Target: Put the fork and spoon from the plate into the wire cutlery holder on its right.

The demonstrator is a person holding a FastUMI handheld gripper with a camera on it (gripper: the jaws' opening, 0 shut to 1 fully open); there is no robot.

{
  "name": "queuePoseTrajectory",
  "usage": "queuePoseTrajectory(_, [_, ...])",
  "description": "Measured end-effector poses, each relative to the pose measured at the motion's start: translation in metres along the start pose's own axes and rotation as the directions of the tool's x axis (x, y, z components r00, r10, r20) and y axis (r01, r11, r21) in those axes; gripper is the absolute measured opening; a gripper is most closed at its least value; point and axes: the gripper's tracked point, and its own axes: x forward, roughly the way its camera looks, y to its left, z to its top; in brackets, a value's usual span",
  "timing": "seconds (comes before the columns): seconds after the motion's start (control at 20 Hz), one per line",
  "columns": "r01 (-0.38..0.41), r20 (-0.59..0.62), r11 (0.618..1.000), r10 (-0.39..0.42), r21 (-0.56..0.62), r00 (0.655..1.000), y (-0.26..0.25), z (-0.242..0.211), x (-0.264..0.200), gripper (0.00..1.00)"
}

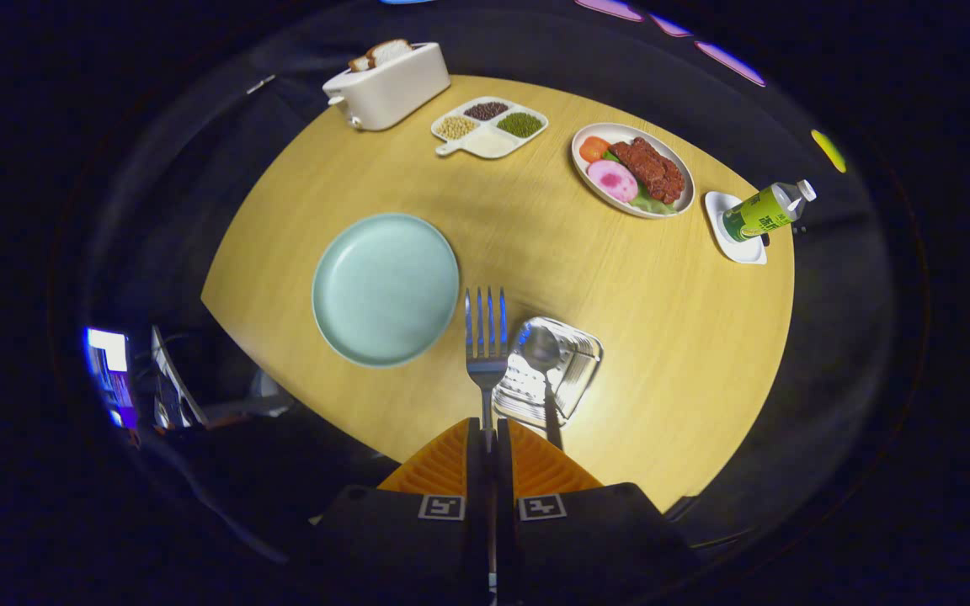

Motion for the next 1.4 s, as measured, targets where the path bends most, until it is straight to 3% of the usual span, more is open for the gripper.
queuePoseTrajectory(0.15, [-0.005,-0.17,0.999,-0.003,-0.051,0.985,-0.021,-0.029,0.009,0.08])
queuePoseTrajectory(0.3, [-0.003,-0.326,0.997,-0.022,-0.075,0.945,-0.039,-0.042,0.022,0.08])
queuePoseTrajectory(0.45, [-0.037,-0.392,0.998,0.012,-0.054,0.92,-0.039,-0.028,0.031,0.08])
queuePoseTrajectory(0.65, [-0.017,-0.506,0.993,-0.042,-0.113,0.862,-0.044,-0.028,0.033,0.08])
queuePoseTrajectory(0.75, [-0.011,-0.526,0.992,-0.059,-0.128,0.848,-0.042,-0.024,0.037,0.08])
queuePoseTrajectory(0.9, [0.001,-0.523,0.993,-0.064,-0.12,0.85,-0.038,-0.016,0.044,0.08])
queuePoseTrajectory(1.1, [0.018,-0.491,0.993,-0.073,-0.116,0.868,-0.039,-0.007,0.047,0.16])
queuePoseTrajectory(1.15, [0.019,-0.468,0.994,-0.07,-0.111,0.881,-0.041,-0.003,0.046,0.28])
queuePoseTrajectory(1.4, [0.006,-0.317,0.999,-0.021,-0.046,0.948,-0.037,0.003,0.037,0.46])
